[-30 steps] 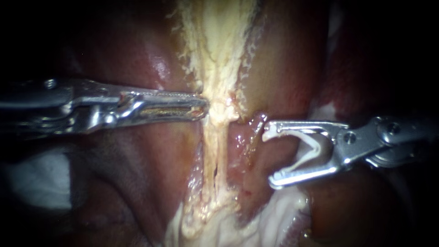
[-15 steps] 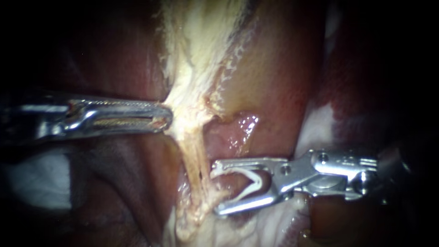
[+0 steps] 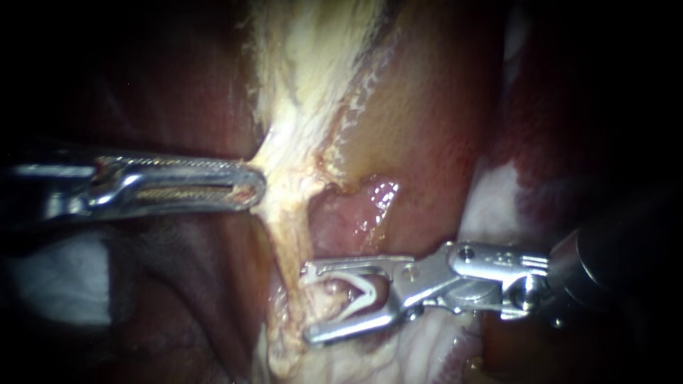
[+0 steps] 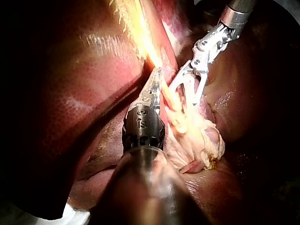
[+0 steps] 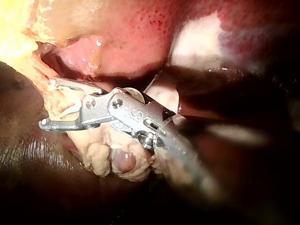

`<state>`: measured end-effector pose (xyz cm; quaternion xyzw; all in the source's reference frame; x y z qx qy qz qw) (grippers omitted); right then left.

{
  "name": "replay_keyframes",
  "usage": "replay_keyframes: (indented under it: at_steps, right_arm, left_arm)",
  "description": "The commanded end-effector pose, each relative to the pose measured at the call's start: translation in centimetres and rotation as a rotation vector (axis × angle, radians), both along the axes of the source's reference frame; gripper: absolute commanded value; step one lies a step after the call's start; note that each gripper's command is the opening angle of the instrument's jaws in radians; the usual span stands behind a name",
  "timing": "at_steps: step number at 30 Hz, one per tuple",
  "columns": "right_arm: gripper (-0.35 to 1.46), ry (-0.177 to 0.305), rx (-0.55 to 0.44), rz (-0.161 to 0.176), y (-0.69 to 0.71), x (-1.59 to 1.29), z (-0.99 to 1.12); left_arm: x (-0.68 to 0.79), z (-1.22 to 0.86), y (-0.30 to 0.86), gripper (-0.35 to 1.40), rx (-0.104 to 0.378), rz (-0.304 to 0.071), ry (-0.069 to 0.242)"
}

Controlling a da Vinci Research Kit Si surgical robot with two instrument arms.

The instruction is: Clipping first clip left tube

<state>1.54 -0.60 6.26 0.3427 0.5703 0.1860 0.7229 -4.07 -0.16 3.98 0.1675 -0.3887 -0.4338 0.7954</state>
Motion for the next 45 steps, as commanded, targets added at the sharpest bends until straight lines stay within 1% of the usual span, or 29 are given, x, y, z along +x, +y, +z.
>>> replay_keyframes:
  at_steps: [1,16,28,31,32,37,42,45]
  right_arm:
    - [0.59,-0.001,0.0,0.001,0.0,0.01,0.0]
    - [0.59,-0.015,-0.002,0.002,0.08,0.16,0.18]
    - [0.6,-0.018,0.003,0.001,0.08,0.25,0.21]
    - [0.6,-0.001,0.007,-0.019,0.04,0.26,0.2]
    - [0.6,0.012,0.007,-0.034,0.0,0.27,0.19]
    - [0.6,0.048,0.003,-0.076,-0.07,0.28,0.11]
    - [0.59,0.073,-0.005,-0.104,-0.11,0.3,0.03]
    - [0.58,0.081,-0.005,-0.112,-0.12,0.31,0.01]
  left_arm:
    - [0.0,0.0,0.0,-0.35,0.0,0.0,0.0]
    - [-0.06,-0.12,-0.06,-0.35,0.0,-0.002,0.001]
    - [-0.08,-0.18,-0.07,-0.35,0.002,-0.003,0.001]
    - [-0.08,-0.17,-0.07,-0.35,0.002,-0.002,0.001]
    - [-0.08,-0.17,-0.06,-0.35,0.002,-0.002,0.001]
    - [-0.06,-0.14,-0.05,-0.35,0.002,0.0,0.0]
    - [-0.06,-0.12,-0.04,-0.35,0.001,0.0,-0.001]
    - [-0.06,-0.11,-0.03,-0.35,0.001,0.0,-0.001]
